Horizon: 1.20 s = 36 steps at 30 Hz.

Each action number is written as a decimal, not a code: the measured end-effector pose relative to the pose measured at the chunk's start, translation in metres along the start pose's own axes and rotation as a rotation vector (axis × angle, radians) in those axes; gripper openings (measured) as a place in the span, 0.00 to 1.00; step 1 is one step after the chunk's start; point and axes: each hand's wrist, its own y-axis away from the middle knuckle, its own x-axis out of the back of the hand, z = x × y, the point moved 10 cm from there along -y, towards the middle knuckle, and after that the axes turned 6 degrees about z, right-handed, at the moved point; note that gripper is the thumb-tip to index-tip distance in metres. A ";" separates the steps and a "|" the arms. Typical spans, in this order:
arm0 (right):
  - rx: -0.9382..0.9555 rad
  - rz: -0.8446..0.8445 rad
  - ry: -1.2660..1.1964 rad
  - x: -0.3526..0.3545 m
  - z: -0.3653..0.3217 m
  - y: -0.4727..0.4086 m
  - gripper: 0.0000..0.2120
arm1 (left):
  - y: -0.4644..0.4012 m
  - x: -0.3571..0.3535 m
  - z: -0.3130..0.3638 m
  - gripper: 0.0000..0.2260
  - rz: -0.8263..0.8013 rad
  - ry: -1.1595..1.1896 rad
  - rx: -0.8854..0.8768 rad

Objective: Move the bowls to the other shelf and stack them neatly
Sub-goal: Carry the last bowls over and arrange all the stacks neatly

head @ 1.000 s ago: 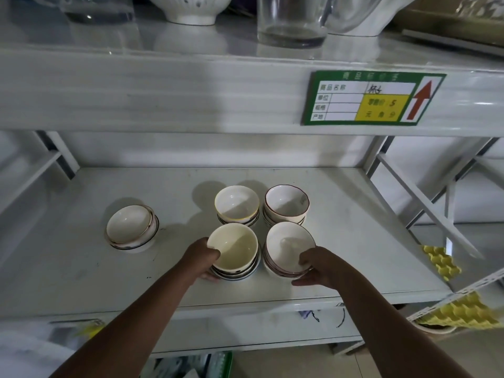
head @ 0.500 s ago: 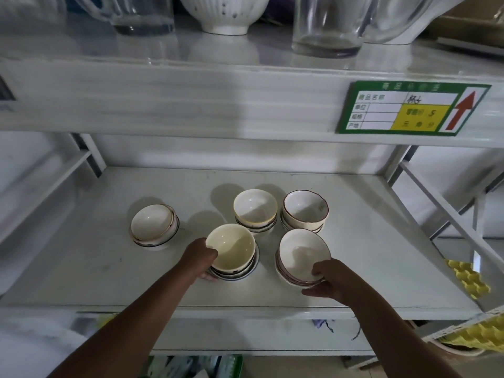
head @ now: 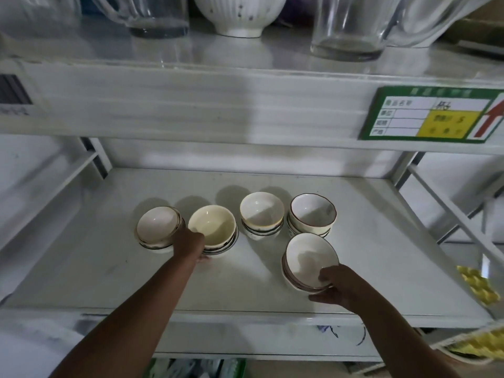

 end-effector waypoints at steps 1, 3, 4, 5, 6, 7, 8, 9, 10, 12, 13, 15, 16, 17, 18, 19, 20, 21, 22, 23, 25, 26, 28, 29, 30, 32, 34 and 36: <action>0.002 0.001 0.003 0.000 0.000 0.000 0.19 | -0.003 -0.003 -0.001 0.21 -0.008 0.008 0.029; 0.005 0.001 -0.001 0.000 0.000 0.001 0.19 | -0.007 -0.009 -0.003 0.19 -0.016 0.017 0.083; 0.007 -0.002 -0.004 -0.001 -0.001 0.001 0.19 | -0.010 -0.011 -0.004 0.18 -0.018 0.011 0.100; 0.008 -0.005 -0.009 -0.001 0.000 0.000 0.19 | -0.012 -0.013 -0.003 0.18 -0.018 0.001 0.107; 0.006 -0.006 -0.014 0.000 0.000 -0.001 0.19 | -0.014 -0.015 -0.001 0.18 -0.020 -0.011 0.105; 0.001 -0.002 -0.020 0.000 0.001 -0.001 0.18 | -0.015 -0.016 0.001 0.18 -0.024 -0.022 0.102; -0.003 0.003 -0.024 0.001 0.001 -0.002 0.18 | -0.016 -0.016 0.002 0.18 -0.027 -0.023 0.104; -0.004 0.005 -0.024 0.001 0.001 -0.002 0.18 | -0.016 -0.017 0.002 0.17 -0.028 -0.013 0.111; -0.002 0.002 -0.023 0.001 0.001 -0.002 0.18 | -0.017 -0.018 0.002 0.17 -0.024 -0.001 0.119; -0.003 -0.006 -0.024 0.000 0.002 -0.002 0.18 | -0.018 -0.019 0.001 0.17 -0.006 -0.004 0.127; -0.004 -0.007 -0.023 -0.001 0.002 -0.003 0.18 | -0.018 -0.021 0.001 0.17 -0.003 -0.010 0.135; -0.007 -0.009 -0.024 -0.001 0.003 -0.003 0.18 | -0.018 -0.024 0.001 0.16 -0.010 0.000 0.159; -0.010 -0.008 -0.025 0.000 0.003 -0.003 0.18 | -0.020 -0.026 0.000 0.16 -0.014 0.010 0.172; -0.014 -0.006 -0.026 0.000 0.004 -0.003 0.19 | -0.021 -0.027 0.001 0.16 -0.020 0.020 0.182; -0.019 -0.005 -0.027 0.000 0.004 -0.003 0.19 | -0.022 -0.027 0.002 0.16 -0.022 0.030 0.193; -0.022 -0.004 -0.028 0.000 0.004 -0.003 0.19 | -0.022 -0.027 0.002 0.16 -0.018 0.049 0.209; -0.025 -0.004 -0.028 0.000 0.005 -0.003 0.19 | -0.023 -0.027 0.000 0.16 -0.007 0.068 0.226; -0.025 -0.004 -0.027 0.000 0.005 -0.003 0.19 | -0.023 -0.027 -0.001 0.16 0.003 0.091 0.240; -0.027 -0.003 -0.027 0.000 0.005 -0.003 0.19 | -0.022 -0.027 -0.002 0.16 0.007 0.117 0.251; -0.029 0.000 -0.027 0.000 0.005 -0.004 0.19 | -0.022 -0.027 -0.003 0.17 0.005 0.149 0.256; -0.032 0.007 -0.028 0.001 0.005 -0.005 0.19 | -0.021 -0.031 -0.005 0.18 -0.029 0.215 0.250; -0.035 0.008 -0.028 0.002 0.006 -0.005 0.19 | -0.021 -0.032 -0.006 0.18 -0.052 0.239 0.248; -0.029 -0.001 -0.020 0.003 0.006 -0.006 0.18 | -0.018 -0.032 -0.008 0.18 -0.084 0.259 0.247; -0.019 -0.003 -0.004 0.003 0.005 -0.006 0.17 | -0.016 -0.032 -0.010 0.17 -0.097 0.253 0.247; -0.006 -0.003 0.019 0.003 0.004 -0.005 0.17 | -0.014 -0.033 -0.014 0.17 -0.113 0.239 0.251; 0.023 0.019 0.074 0.005 0.002 -0.005 0.16 | -0.007 -0.037 -0.025 0.18 -0.162 0.219 0.272; 0.053 0.033 0.113 0.007 -0.001 -0.004 0.21 | 0.000 -0.043 -0.039 0.20 -0.204 0.204 0.297; 0.077 0.031 0.126 0.007 -0.004 -0.005 0.23 | 0.009 -0.050 -0.049 0.21 -0.234 0.190 0.312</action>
